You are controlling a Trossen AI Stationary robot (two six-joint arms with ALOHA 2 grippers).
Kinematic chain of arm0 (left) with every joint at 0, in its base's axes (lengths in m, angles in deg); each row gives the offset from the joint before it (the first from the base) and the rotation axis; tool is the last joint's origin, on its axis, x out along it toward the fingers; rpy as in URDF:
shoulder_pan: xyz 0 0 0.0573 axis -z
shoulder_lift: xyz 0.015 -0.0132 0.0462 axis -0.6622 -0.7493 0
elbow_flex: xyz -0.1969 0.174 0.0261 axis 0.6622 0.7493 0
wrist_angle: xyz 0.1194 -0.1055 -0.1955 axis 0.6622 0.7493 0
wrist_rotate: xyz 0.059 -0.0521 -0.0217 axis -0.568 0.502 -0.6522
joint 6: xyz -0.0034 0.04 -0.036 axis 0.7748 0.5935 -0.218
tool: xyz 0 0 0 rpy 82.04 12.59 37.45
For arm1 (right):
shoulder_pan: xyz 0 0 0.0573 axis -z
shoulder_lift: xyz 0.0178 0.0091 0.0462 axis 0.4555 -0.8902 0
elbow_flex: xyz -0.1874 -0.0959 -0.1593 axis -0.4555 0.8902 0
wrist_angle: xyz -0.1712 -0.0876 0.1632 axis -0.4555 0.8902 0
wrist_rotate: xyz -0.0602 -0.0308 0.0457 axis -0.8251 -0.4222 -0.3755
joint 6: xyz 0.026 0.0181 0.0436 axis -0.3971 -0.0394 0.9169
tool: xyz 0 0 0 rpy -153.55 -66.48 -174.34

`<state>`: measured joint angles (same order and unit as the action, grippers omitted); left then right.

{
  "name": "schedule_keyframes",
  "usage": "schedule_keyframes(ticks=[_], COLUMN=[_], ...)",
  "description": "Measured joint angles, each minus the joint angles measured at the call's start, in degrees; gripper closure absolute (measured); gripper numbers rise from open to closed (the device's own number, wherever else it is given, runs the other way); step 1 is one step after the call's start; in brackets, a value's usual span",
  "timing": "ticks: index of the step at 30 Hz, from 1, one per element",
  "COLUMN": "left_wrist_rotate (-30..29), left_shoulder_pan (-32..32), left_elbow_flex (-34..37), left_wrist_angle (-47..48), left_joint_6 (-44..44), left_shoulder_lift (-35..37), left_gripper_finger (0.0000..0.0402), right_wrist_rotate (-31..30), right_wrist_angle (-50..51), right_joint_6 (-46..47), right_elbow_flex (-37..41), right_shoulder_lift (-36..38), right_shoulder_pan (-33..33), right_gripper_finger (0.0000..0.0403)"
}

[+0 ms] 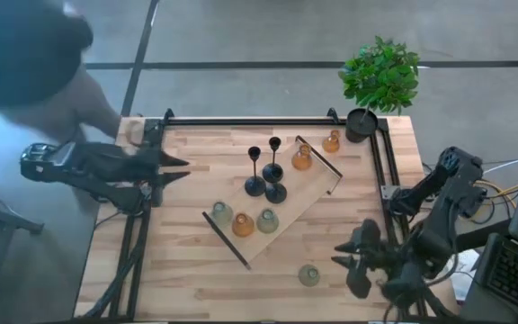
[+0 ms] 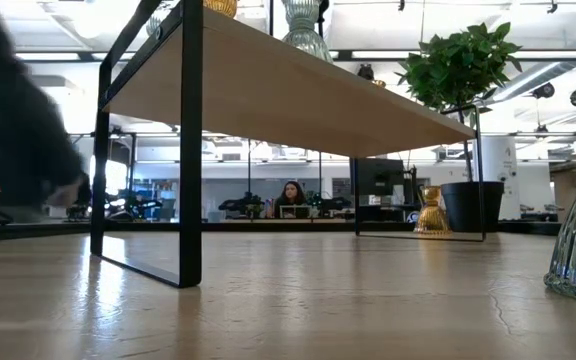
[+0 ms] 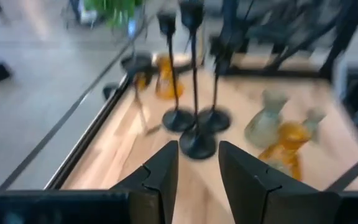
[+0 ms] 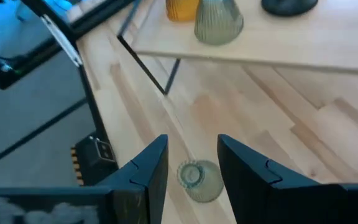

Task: Pick & Place candle stick holders
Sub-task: Put the green candle holder on the shelf

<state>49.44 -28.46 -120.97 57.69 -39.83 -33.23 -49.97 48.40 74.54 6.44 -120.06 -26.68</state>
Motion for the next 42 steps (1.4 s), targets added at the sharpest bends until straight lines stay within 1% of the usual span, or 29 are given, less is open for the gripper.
schedule_keyframes(ticks=[3,7,9,12,14,15,17,19,21,23,26,30,33,36,40,42], left_wrist_rotate=[4.05,9.68,11.27,12.54,12.12,11.14,9.43,7.78,5.65,6.89,8.13,10.02,10.33,9.68,8.75,8.86], left_shoulder_pan=[0.01,0.01,0.0,0.01,-0.01,-0.01,-0.05,-0.04,-0.13,-0.03,-0.03,-0.02,-0.03,0.0,-0.03,-0.01], left_elbow_flex=[6.57,15.01,19.01,26.31,29.52,30.97,32.87,34.07,35.31,36.95,38.37,41.0,42.51,43.63,45.29,46.4], left_wrist_angle=[-5.97,-9.11,-10.48,-11.34,-16.43,-18.3,-15.78,-19.69,-19.4,-18.08,-19.48,-18.52,-20.11,-19.49,-19.48,-20.0], left_joint_6=[2.11,2.79,2.31,2.45,2.79,2.8,2.5,1.89,-0.44,-1.63,-3.57,-5.97,-7.89,-9.06,-8.22,-8.69], left_shoulder_lift=[9.98,22.51,28.5,35.48,38.77,38.72,38.24,36.72,36.77,36.79,37.6,37.8,37.8,37.6,36.96,36.84], left_gripper_finger=[0.0282,0.0282,0.0282,0.0282,0.0282,0.0282,0.0282,0.0282,0.0282,0.0282,0.0282,0.0282,0.0282,0.0282,0.0282,0.0282], right_wrist_rotate=[0.97,1.01,1.05,0.92,0.87,0.89,0.89,1.01,0.92,1.09,1.29,1.34,2.78,4.15,3.86,2.52], right_wrist_angle=[-0.05,0.89,0.98,0.67,0.82,0.79,0.38,-0.28,-0.52,-1.2,-1.45,-2.31,-4.24,-6.63,-7.95,-8.02], right_joint_6=[0.33,0.36,1.33,4.11,5.76,6.67,9.01,12.09,14.52,15.7,17.79,20.74,19.15,16.78,16.71,17.05], right_elbow_flex=[0.02,0.05,0.25,0.47,0.98,1.4,2.17,2.82,3.08,3.19,3.23,3.26,3.24,3.18,3.13,3.16], right_shoulder_lift=[-2.76,-5.79,-7.14,-9.43,-11.36,-12.37,-14.58,-16.52,-18.9,-21.27,-24.45,-27.74,-29.54,-30.8,-32.06,-32.46], right_shoulder_pan=[0.0,0.0,-0.32,-0.99,-1.85,-2.25,-2.86,-3.83,-4.57,-5.39,-6.32,-6.88,-6.99,-6.97,-6.97,-6.97], right_gripper_finger=[0.0273,0.0273,0.0275,0.0279,0.0281,0.0282,0.0282,0.0282,0.0282,0.0282,0.0282,0.028,0.0273,0.0262,0.0243,0.0232])
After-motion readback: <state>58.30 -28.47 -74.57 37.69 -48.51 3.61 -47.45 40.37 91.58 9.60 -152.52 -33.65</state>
